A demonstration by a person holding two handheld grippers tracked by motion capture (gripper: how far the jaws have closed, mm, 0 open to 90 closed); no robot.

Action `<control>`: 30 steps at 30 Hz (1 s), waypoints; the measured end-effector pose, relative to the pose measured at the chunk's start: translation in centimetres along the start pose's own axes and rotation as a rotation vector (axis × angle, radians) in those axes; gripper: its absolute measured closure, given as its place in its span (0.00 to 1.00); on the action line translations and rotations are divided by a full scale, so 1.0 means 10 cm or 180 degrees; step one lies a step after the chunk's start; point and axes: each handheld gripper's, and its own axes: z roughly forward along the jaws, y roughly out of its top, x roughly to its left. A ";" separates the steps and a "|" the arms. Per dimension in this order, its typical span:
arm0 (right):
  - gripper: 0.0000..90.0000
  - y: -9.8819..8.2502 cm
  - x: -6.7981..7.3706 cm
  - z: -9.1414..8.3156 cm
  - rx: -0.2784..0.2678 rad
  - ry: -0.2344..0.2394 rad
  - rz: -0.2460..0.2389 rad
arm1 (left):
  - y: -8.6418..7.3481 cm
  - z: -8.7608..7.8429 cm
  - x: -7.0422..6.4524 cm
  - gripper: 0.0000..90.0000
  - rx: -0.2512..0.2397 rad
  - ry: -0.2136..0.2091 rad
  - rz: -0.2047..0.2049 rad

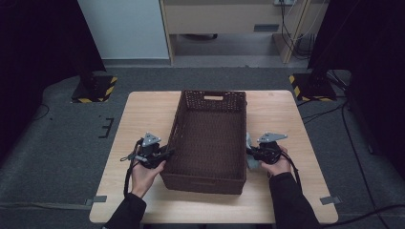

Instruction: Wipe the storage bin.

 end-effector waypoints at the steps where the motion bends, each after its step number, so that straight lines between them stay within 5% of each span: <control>1: 0.94 0.04 -0.01 -0.06 -0.0141 -0.0011 -0.0016 | 0.01 0.02 0.00 0.78 -0.0010 0.0011 -0.0012; 4: 0.94 0.18 0.01 -0.28 -0.0486 0.0009 -0.0059 | 0.04 0.05 0.00 0.78 -0.0007 0.0029 -0.0008; 7: 0.94 0.25 0.05 -0.40 -0.0609 0.0061 -0.0133 | 0.05 0.06 0.00 0.75 0.0025 0.0028 0.0012; 11: 0.94 0.19 0.05 -0.31 -0.0395 0.0046 -0.0158 | 0.06 0.04 0.00 0.66 0.0063 0.0079 0.0156; 17: 0.94 -0.01 0.04 -0.08 0.0029 0.0048 -0.0071 | 0.07 -0.11 -0.05 0.59 0.0028 -0.0013 0.0285; 24: 0.94 -0.08 0.03 0.01 0.0162 0.0075 0.0015 | -0.02 -0.16 -0.05 0.66 0.0074 -0.0113 0.0319; 27: 0.93 -0.01 0.03 -0.11 -0.0033 0.0073 0.0010 | -0.04 -0.12 -0.09 0.69 0.0155 -0.0036 0.0425; 30: 0.93 0.09 0.06 -0.33 -0.0422 0.0100 0.0002 | -0.06 -0.11 -0.09 0.72 0.0126 -0.0055 0.0332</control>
